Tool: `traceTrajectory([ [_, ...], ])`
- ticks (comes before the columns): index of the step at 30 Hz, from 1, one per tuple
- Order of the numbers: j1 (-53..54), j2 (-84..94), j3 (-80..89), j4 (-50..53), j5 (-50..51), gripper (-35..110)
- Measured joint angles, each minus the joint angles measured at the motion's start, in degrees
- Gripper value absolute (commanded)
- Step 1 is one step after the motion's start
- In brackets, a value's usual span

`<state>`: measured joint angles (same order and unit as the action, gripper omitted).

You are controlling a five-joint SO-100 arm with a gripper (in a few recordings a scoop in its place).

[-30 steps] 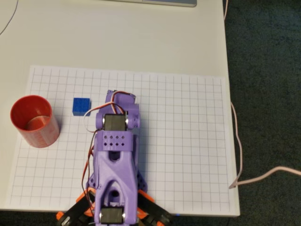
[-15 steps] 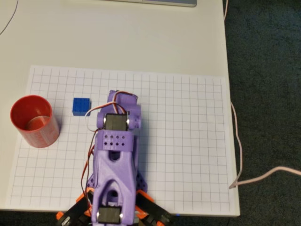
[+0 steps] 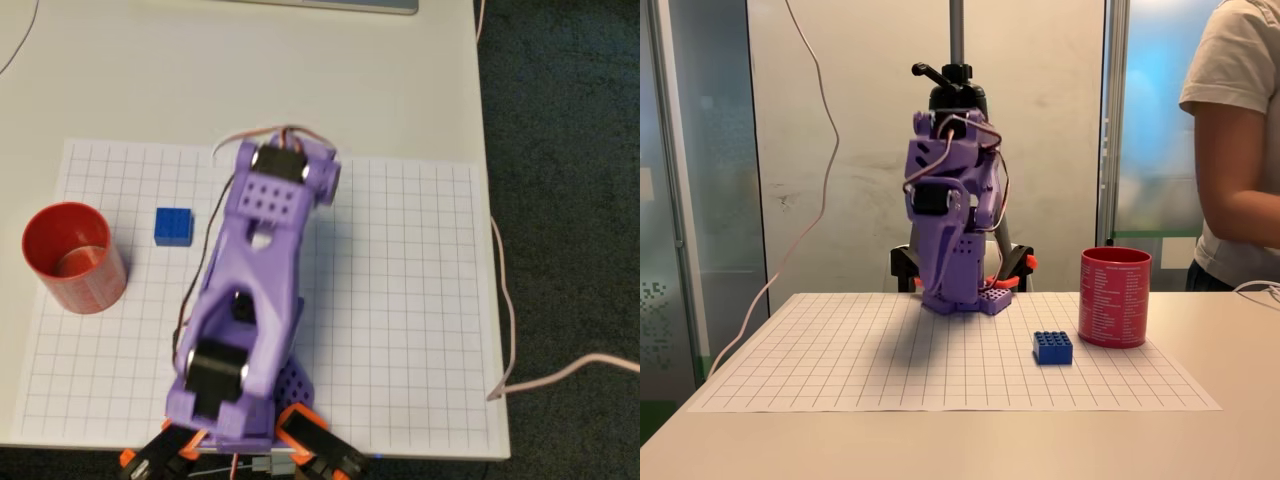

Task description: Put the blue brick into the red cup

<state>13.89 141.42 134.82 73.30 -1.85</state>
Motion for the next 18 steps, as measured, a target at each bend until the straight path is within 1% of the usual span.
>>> traceTrajectory([
  [4,-1.1,-8.3,-14.4,10.9,-4.0,0],
  [8,-4.5,-13.2,-29.0,21.7,-8.5,0],
  [11,-7.4,-17.5,-35.1,24.0,-11.7,0],
  [18,-13.3,-32.1,-40.2,24.0,-19.1,0],
])
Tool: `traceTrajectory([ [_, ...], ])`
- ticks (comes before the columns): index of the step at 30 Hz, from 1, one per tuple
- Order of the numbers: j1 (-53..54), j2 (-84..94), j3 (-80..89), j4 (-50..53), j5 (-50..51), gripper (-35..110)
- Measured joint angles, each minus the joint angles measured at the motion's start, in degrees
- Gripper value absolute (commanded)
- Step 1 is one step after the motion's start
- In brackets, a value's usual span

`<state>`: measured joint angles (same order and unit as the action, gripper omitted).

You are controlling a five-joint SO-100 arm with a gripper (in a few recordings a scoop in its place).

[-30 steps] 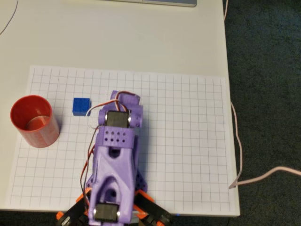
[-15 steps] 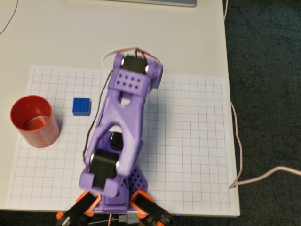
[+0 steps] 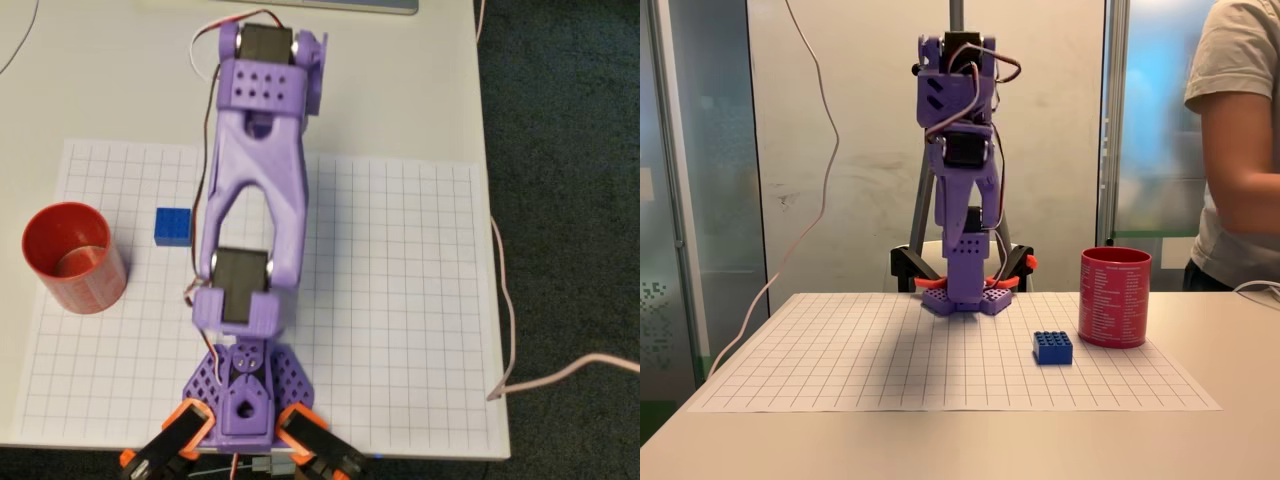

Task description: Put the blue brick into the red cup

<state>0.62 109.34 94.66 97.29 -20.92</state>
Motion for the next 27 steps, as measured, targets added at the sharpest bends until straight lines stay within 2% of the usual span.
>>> traceTrajectory([
  [11,-17.2,-1.6,-1.1,0.9,-14.2,0],
  [18,-30.7,-2.9,1.7,-4.7,-14.6,0],
  [22,-33.4,-7.0,1.8,-7.3,-15.3,0],
  [27,-33.7,-10.4,3.8,-9.5,-21.8,0],
])
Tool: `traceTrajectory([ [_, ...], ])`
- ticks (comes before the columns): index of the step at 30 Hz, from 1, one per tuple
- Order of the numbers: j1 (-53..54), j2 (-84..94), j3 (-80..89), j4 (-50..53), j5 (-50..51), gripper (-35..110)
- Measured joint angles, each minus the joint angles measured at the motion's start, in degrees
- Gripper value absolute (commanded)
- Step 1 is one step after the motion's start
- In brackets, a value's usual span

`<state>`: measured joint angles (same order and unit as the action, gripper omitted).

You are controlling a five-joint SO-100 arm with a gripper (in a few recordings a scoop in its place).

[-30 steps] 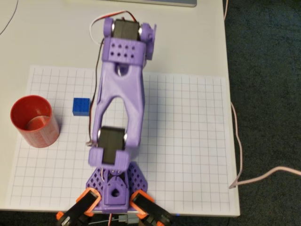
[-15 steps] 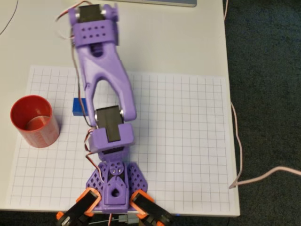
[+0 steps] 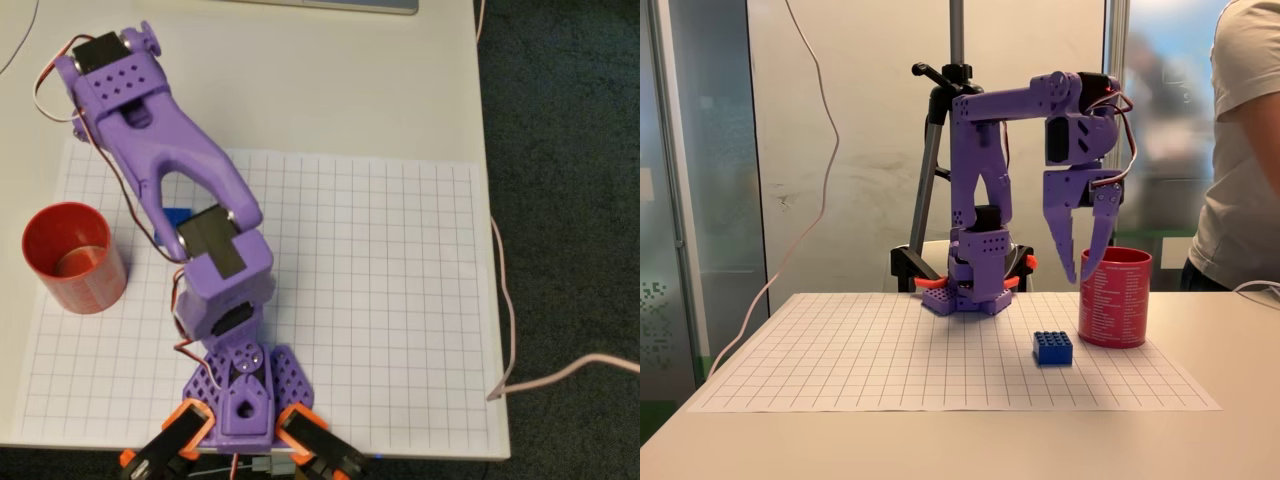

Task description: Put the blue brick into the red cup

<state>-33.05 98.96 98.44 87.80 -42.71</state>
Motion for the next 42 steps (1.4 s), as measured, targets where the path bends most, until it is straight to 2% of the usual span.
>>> traceTrajectory([
  [7,2.5,-1.4,2.1,1.5,-11.3,0],
  [19,-4.7,-4.0,6.9,-3.5,-9.3,0],
  [31,2.8,-1.8,15.0,-7.6,-15.9,0],
  [39,2.0,1.7,16.1,-7.6,-12.9,0],
  [40,1.6,1.7,16.1,-7.8,-12.0,2],
  [42,1.1,1.7,16.1,-8.9,-9.7,16],
])
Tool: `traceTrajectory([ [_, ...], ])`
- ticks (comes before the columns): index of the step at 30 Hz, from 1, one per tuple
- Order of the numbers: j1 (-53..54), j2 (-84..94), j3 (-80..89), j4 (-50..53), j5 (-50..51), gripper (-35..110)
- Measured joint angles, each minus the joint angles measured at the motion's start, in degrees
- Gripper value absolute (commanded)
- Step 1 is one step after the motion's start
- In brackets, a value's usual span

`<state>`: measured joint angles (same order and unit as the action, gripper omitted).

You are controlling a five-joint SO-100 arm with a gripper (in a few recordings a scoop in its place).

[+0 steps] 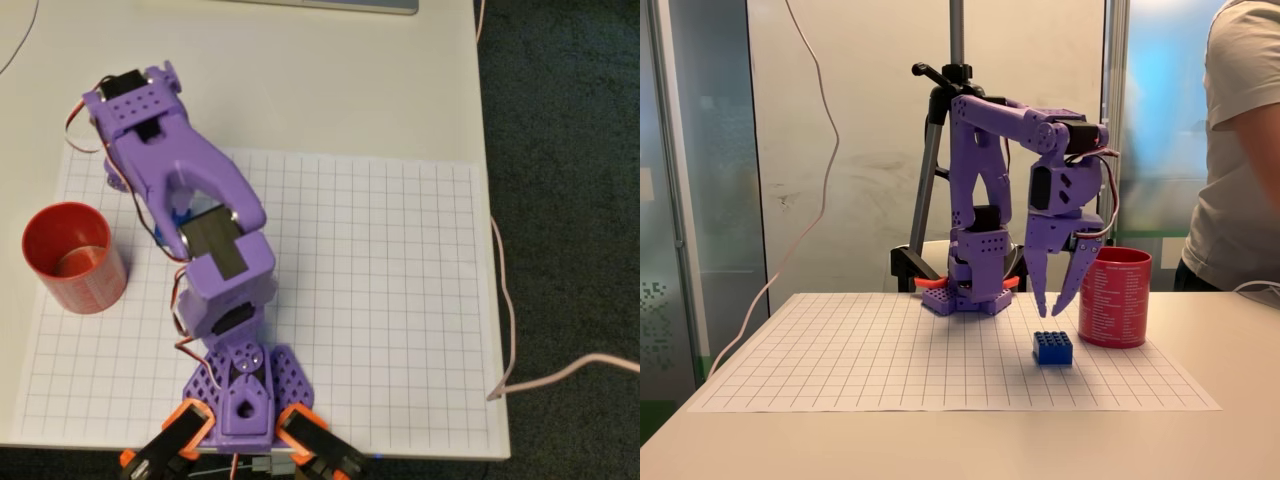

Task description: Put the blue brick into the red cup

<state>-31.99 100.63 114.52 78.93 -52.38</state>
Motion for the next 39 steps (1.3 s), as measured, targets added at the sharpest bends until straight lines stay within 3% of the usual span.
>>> traceTrajectory([
  [1,0.2,0.1,0.4,-0.7,1.1,22],
  [3,1.0,0.1,0.9,0.4,1.1,57],
  [8,1.7,0.1,1.3,5.4,-2.8,64],
  [16,2.8,0.1,1.3,7.2,-9.3,63],
  [39,7.4,-7.2,5.9,-2.5,-8.0,58],
])
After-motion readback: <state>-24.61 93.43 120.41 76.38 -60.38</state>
